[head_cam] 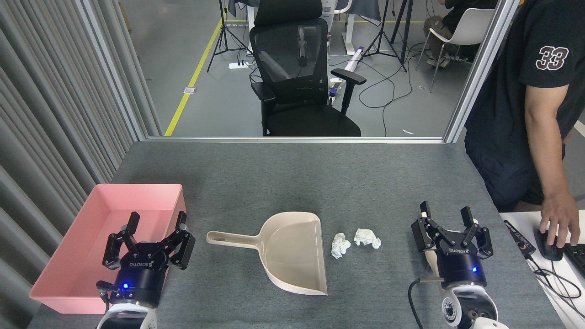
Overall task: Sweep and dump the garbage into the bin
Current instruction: 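Move the right gripper toward the wooden brush handle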
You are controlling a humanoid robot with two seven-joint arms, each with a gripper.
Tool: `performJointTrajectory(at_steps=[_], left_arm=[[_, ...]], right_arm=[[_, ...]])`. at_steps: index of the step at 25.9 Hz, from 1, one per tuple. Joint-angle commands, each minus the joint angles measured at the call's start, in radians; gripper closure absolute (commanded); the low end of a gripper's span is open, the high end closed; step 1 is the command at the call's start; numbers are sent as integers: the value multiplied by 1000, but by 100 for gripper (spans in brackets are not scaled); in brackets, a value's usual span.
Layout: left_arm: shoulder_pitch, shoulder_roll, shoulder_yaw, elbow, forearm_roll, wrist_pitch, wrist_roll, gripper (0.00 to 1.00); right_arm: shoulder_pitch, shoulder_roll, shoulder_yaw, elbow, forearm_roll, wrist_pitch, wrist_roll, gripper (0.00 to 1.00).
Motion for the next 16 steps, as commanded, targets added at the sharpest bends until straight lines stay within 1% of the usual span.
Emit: performJointTrajectory(at_steps=[1, 5, 12, 16], left_arm=[[0, 0, 0, 0, -2, -3, 0, 1], [2, 28, 1, 3, -3, -5, 3, 1], [2, 20, -5, 2, 2, -3, -6, 1], [3, 18, -11, -1, 2, -5, -10, 1]], right_arm=[[0, 0, 0, 0, 0, 0, 2, 1], [0, 0, 0, -1, 0, 2, 0, 1], [-6, -1, -2, -1, 0, 9, -6, 1], [-8, -20, 0, 0, -3, 3, 0, 1]])
